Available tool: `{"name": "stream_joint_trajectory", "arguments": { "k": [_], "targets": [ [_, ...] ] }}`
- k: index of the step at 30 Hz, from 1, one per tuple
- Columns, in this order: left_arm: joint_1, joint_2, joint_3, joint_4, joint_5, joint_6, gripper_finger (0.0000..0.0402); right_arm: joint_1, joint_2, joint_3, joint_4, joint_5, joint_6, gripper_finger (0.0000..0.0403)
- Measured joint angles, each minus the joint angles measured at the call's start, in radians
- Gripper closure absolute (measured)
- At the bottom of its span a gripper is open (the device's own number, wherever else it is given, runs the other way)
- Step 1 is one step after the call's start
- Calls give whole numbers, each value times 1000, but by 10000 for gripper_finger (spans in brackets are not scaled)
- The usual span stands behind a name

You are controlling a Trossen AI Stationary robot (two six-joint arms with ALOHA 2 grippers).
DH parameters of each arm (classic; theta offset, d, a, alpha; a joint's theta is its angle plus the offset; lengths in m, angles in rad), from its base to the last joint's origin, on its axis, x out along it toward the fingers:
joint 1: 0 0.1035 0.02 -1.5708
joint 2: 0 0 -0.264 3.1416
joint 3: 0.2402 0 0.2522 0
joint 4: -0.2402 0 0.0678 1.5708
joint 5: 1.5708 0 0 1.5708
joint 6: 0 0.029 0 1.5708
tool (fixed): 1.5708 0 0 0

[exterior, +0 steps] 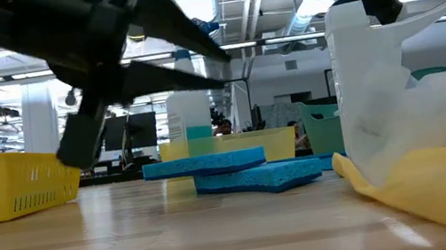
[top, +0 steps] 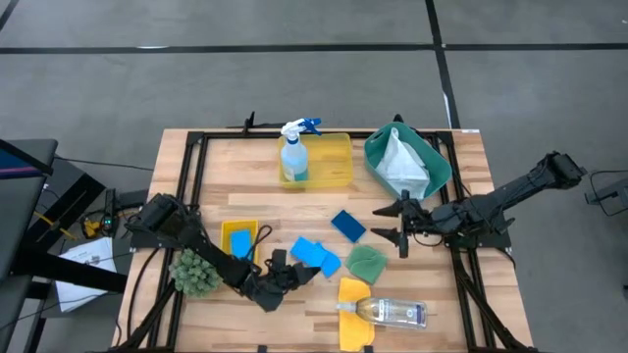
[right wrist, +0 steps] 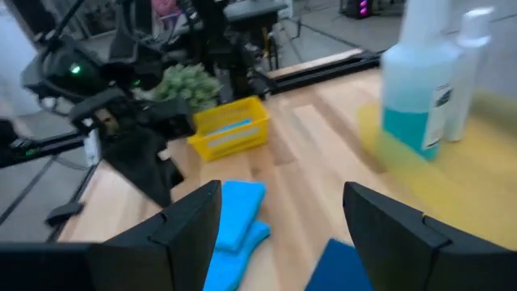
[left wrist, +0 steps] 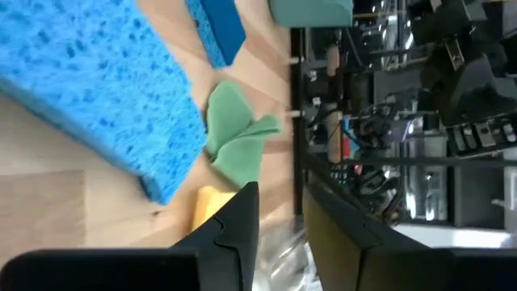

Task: Pick & Place Kitchen Items
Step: Put the blue sponge into the bottom yellow bin

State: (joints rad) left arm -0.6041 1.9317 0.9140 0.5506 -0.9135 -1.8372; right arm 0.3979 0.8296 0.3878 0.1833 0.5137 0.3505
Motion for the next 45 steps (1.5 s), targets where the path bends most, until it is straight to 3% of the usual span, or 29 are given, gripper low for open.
{"name": "stream_joint_trajectory", "arguments": {
  "k": [11,20,36,45],
  "targets": [
    [-40,16,0,-104,-42,-55,261,162,118,0,48,99,123,153],
    [-46,16,0,-190,-91,-129,229,191,166,0,101,116,148,153],
    [8,16,0,-303,19,-213,280,191,165,0,94,115,140,153],
    [7,16,0,-327,75,-235,274,191,165,0,93,107,140,153]
  ]
}}
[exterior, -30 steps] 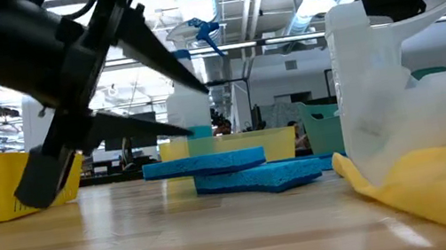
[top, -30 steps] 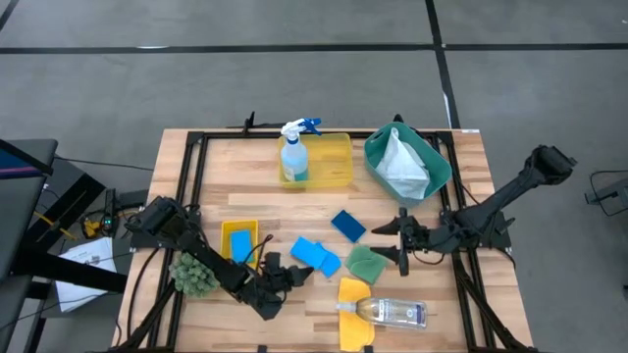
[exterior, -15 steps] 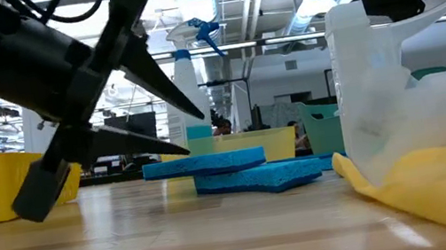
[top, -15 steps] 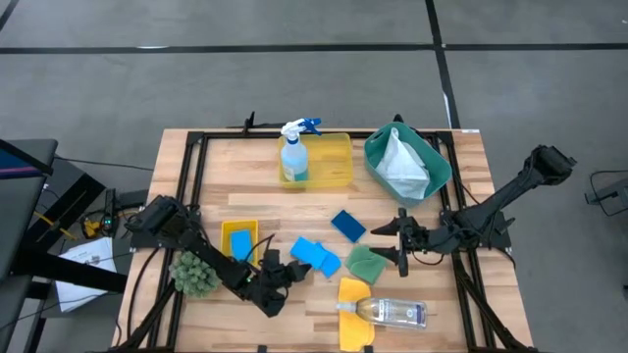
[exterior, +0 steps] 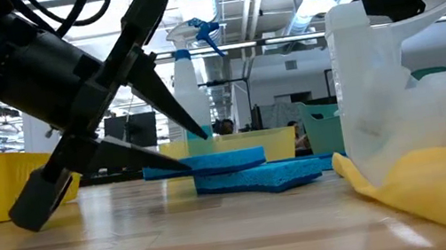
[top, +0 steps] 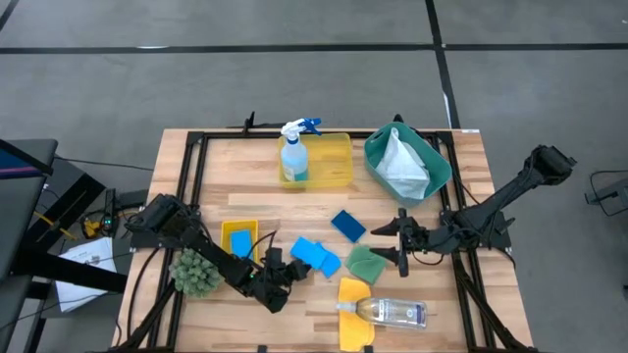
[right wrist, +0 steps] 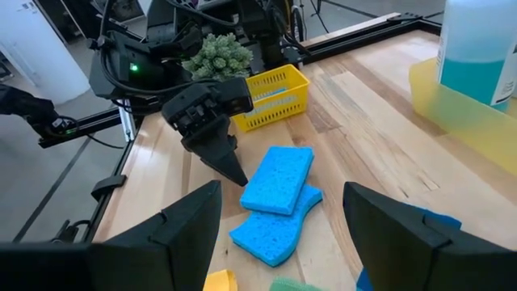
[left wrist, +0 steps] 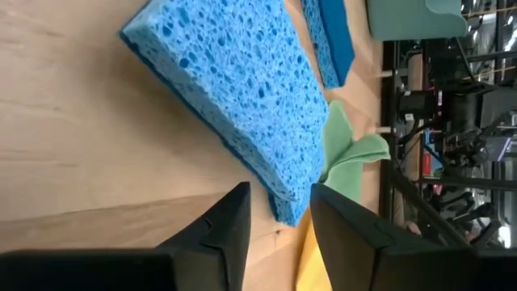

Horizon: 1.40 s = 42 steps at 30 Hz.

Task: Pick & Place Kitchen Items
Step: Put the blue sponge into the bottom yellow bin

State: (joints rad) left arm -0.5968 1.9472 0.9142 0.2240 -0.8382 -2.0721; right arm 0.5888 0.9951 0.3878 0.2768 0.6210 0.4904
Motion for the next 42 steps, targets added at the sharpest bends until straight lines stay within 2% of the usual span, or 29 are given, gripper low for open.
{"name": "stream_joint_trajectory", "arguments": {
  "k": [7,14,20,35,39,42],
  "targets": [
    [3,-3,0,-34,-3,-36,269,0,0,0,-3,-18,0,153],
    [11,-4,2,-68,2,-87,286,0,0,0,-2,-19,0,153],
    [42,-5,3,-71,60,-81,297,0,0,0,-2,-22,0,153],
    [62,-3,2,-116,61,-87,300,21,0,0,-2,-21,-1,153],
    [65,-3,2,-125,61,-88,314,21,0,0,2,-20,-1,153],
    [65,-3,2,-128,61,-87,341,21,0,0,2,-19,-1,153]
  ]
}}
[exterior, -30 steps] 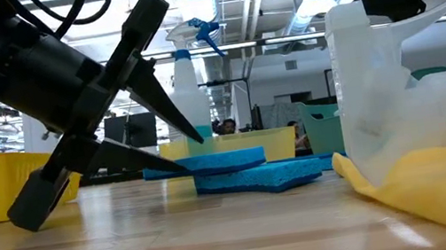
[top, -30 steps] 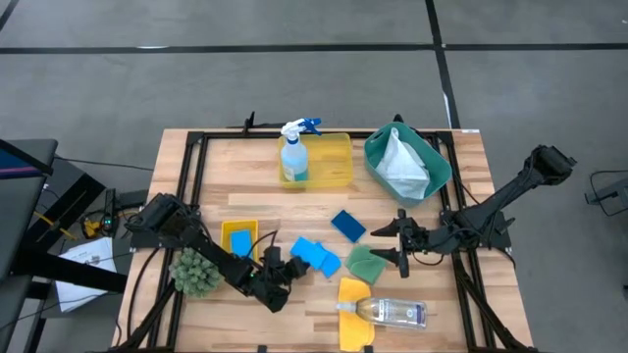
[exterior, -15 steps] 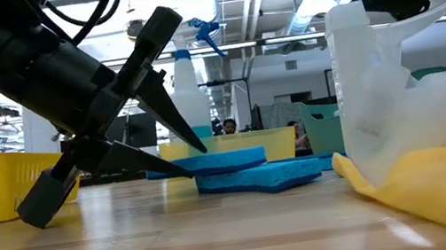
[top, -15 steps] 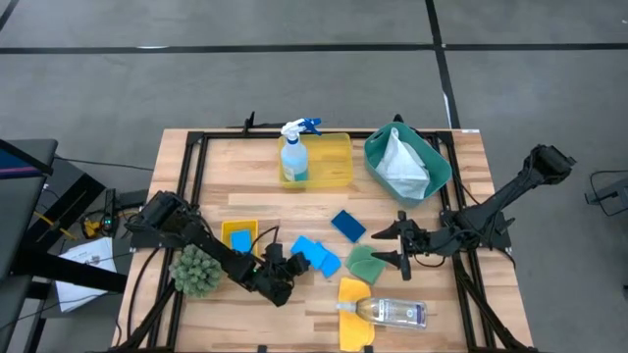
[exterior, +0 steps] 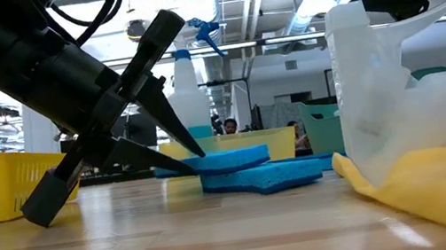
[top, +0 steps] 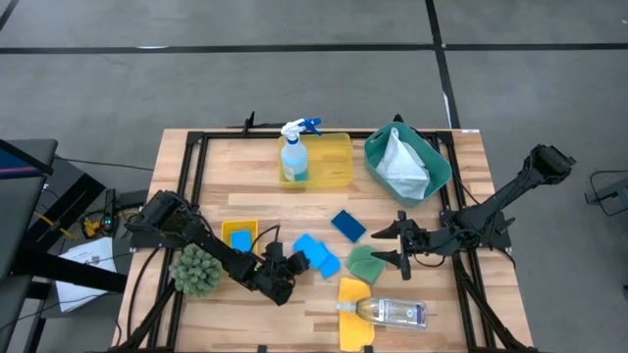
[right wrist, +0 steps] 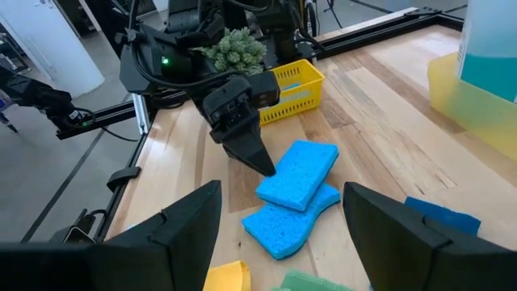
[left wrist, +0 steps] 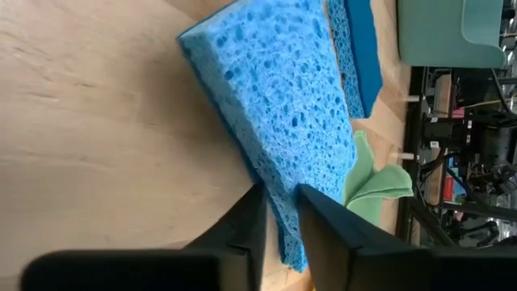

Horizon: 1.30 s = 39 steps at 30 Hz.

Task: Pick & Place Kitchen Items
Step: Put the blue sponge into the bottom yellow bin

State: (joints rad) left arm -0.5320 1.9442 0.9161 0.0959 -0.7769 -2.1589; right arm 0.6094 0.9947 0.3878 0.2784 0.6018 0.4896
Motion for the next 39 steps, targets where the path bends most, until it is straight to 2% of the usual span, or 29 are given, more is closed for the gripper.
{"name": "stream_joint_trajectory", "arguments": {
  "k": [5,14,18,21,26,32,39],
  "targets": [
    [0,1,0,-1,-1,37,395,0,0,0,0,0,0,153],
    [-6,-6,-3,24,-34,166,400,0,0,0,0,1,0,153],
    [-12,-39,-9,33,-82,269,401,0,0,0,0,1,0,153],
    [-12,-82,-6,55,-76,361,401,0,0,0,2,1,0,153],
    [-7,-140,-6,102,-5,628,401,0,0,0,1,1,0,153],
    [13,-247,-5,98,161,963,401,0,0,0,3,1,0,153],
    [88,-375,-3,52,492,1356,401,0,0,0,11,1,0,153]
  ]
}}
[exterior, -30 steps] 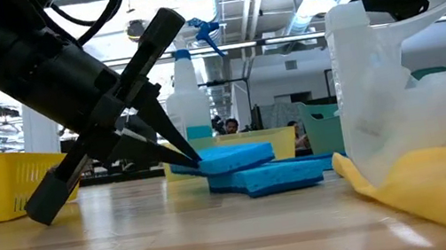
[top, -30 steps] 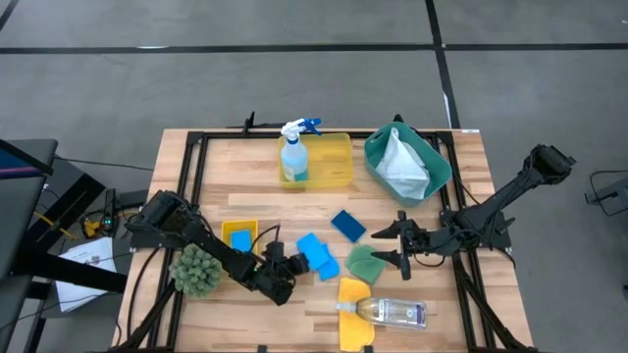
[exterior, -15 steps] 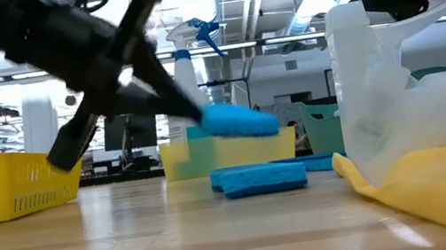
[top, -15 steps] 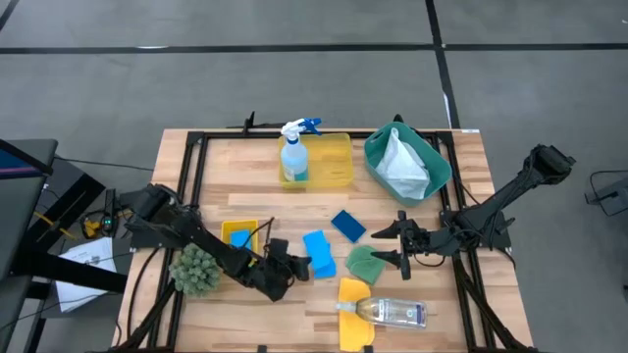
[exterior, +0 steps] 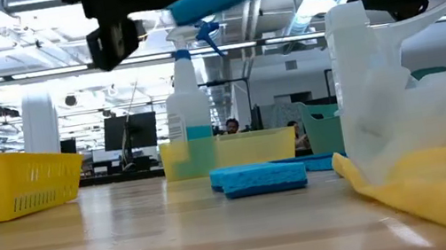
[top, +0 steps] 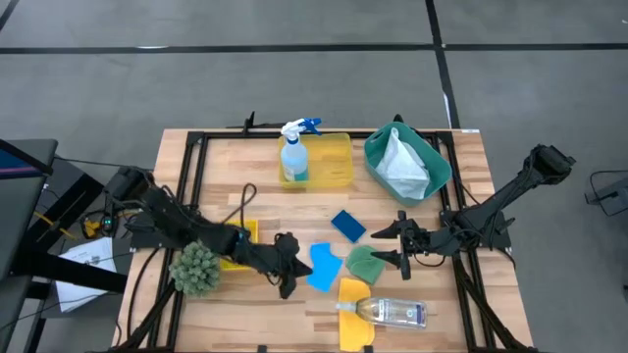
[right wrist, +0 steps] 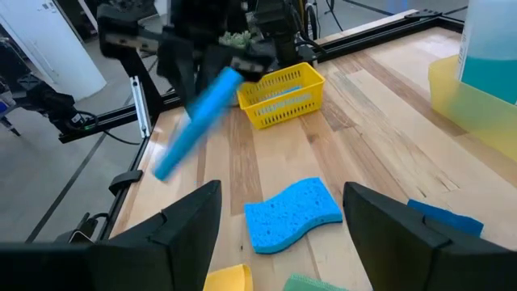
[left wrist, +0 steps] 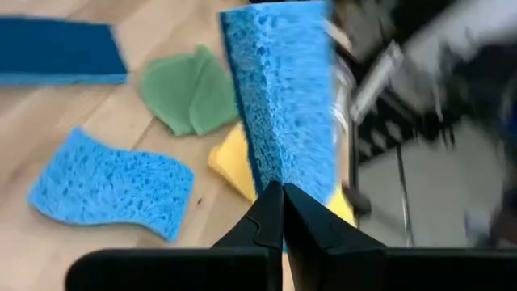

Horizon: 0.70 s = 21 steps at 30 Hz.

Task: Pick & Place Kitchen Items
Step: Put the blue sponge into the bottom yellow bin

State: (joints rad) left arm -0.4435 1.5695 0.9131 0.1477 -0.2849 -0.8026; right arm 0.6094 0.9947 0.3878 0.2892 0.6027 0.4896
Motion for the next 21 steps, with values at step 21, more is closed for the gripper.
{"name": "stream_joint_trajectory", "arguments": {
  "k": [21],
  "targets": [
    [324,-377,0,-688,597,898,401,-1,0,0,-28,21,1,153]
  ]
}}
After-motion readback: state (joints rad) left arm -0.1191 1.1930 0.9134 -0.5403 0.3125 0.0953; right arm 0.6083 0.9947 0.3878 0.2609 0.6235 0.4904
